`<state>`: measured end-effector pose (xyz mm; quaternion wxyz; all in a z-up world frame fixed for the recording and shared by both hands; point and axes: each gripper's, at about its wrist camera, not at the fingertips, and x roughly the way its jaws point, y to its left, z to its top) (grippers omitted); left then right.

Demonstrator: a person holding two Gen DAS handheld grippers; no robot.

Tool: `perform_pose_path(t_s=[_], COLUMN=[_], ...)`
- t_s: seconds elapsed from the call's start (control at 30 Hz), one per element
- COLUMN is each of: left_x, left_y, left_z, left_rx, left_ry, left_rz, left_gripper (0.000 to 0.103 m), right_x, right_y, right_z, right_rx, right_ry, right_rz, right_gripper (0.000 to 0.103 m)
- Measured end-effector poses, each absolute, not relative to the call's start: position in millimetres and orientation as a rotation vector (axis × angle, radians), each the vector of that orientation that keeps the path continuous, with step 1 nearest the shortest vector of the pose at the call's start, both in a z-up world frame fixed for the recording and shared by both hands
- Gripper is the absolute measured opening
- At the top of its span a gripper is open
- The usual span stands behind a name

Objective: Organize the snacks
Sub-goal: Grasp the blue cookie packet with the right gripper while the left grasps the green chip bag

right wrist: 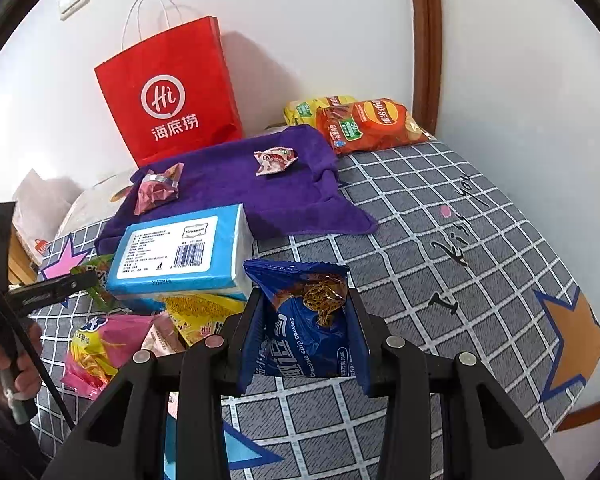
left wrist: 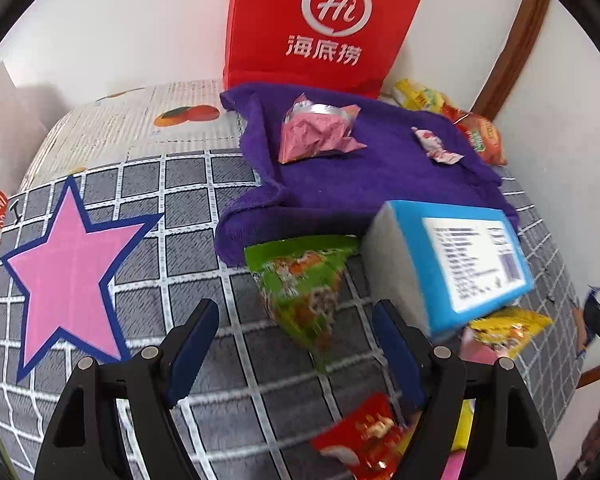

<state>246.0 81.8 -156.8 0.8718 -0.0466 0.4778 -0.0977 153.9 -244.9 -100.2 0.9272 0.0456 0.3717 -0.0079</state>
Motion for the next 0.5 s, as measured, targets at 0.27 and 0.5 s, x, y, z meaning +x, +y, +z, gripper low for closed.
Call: perform_pose_path(t_s=[0.27,0.5], left_x=[262.0,259.7], left_y=[75.5,73.9], left_z=[-167.8,-165.9], left_rx=[-0.013,-0.031], left_ry=[0.973,0.982], left_rz=[-0.171,-0.235], left_gripper=[0.066,0.038], right_x=[152.2,144.6], right_y=[-227.2,-212.4], right_z=[-105.9,-106.2], right_rx=[0.095,0.086], right_ry=[0.784,0.788], right_rz=[-0.039,-0.043], right_gripper=[0.039,0.039])
